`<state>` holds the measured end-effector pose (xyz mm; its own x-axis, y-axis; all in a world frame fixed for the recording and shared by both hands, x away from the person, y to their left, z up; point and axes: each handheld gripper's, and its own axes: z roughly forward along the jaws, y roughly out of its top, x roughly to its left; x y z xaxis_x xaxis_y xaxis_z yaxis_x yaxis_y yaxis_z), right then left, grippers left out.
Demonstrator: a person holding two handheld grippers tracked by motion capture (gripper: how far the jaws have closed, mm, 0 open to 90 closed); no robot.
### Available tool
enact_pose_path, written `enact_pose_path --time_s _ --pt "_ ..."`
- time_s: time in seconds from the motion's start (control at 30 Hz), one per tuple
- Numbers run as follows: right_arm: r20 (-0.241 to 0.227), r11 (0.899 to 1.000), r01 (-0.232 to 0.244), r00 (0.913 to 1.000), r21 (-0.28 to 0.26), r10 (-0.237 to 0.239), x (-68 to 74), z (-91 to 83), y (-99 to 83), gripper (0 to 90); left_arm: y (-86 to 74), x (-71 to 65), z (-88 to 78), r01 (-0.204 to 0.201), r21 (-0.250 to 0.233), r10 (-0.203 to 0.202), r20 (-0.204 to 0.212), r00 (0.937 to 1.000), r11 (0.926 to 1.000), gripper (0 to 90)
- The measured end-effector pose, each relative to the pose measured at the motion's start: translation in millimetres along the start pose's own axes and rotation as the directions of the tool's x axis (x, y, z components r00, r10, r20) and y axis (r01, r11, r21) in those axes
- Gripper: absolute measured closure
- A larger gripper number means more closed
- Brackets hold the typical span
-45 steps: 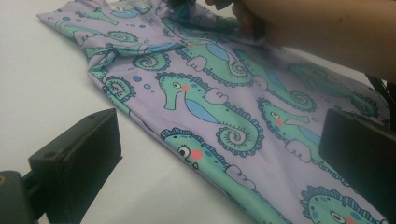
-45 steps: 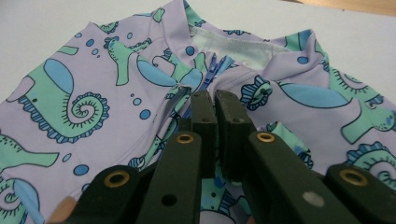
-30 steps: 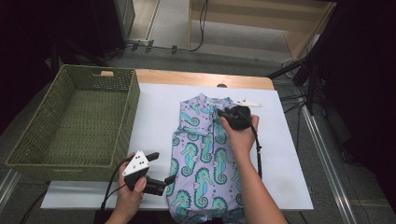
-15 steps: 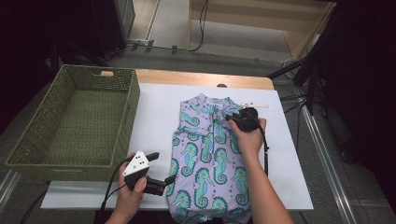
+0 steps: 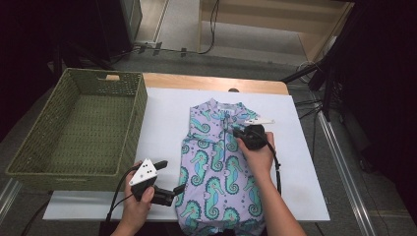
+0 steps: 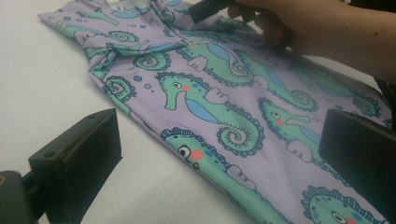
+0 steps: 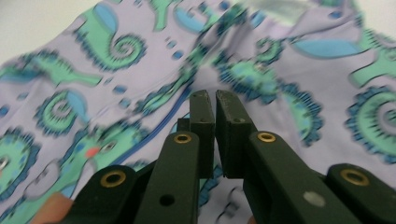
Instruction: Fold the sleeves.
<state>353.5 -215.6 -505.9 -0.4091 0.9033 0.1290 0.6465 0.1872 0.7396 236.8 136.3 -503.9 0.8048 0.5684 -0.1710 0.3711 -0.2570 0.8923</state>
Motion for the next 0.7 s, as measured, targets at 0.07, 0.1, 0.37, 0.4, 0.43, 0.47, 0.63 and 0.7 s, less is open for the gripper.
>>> enact_pose_path --time_s 0.07,0.1,0.37,0.4,0.43,0.47,0.63,0.7 --pt "-0.026 1.000 0.022 0.9994 0.021 -0.021 3.2 0.4 -3.3 82.3 0.0 -0.1 0.0 -0.002 0.001 0.002 0.000 1.0000 1.0000 0.0" --pt "-0.026 0.999 0.029 0.9992 0.020 -0.029 4.2 -0.7 -3.4 81.0 0.0 -0.2 0.1 -0.002 0.001 0.002 -0.002 1.0000 1.0000 0.0" --pt "0.044 0.992 -0.116 0.9921 -0.039 0.118 -31.1 -3.3 18.4 88.1 0.0 0.1 0.3 0.004 -0.003 -0.004 -0.001 1.0000 1.0000 0.0" --pt "0.050 0.990 -0.136 0.9892 -0.035 0.138 -35.3 -1.0 20.6 88.1 0.0 0.1 0.3 0.007 -0.005 -0.007 0.000 1.0000 1.0000 0.0" --pt "0.056 0.987 -0.158 0.9855 -0.032 0.160 -38.7 1.2 22.4 88.1 0.0 0.2 0.3 0.008 -0.006 -0.007 0.001 1.0000 1.0000 0.0" --pt "0.062 0.983 -0.180 0.9815 -0.025 0.181 -41.6 3.5 24.0 88.1 0.0 0.3 0.2 0.008 -0.006 -0.008 0.002 1.0000 1.0000 0.0" --pt "0.081 0.968 -0.247 0.9665 0.038 0.244 -46.8 17.2 24.0 88.1 0.0 0.4 -0.1 0.006 -0.004 -0.006 0.003 1.0000 1.0000 0.0" --pt "0.061 0.967 -0.248 0.9678 0.060 0.244 -45.5 19.5 21.6 88.1 -0.2 0.4 -0.3 0.008 -0.007 -0.008 0.004 1.0000 0.9999 0.0"
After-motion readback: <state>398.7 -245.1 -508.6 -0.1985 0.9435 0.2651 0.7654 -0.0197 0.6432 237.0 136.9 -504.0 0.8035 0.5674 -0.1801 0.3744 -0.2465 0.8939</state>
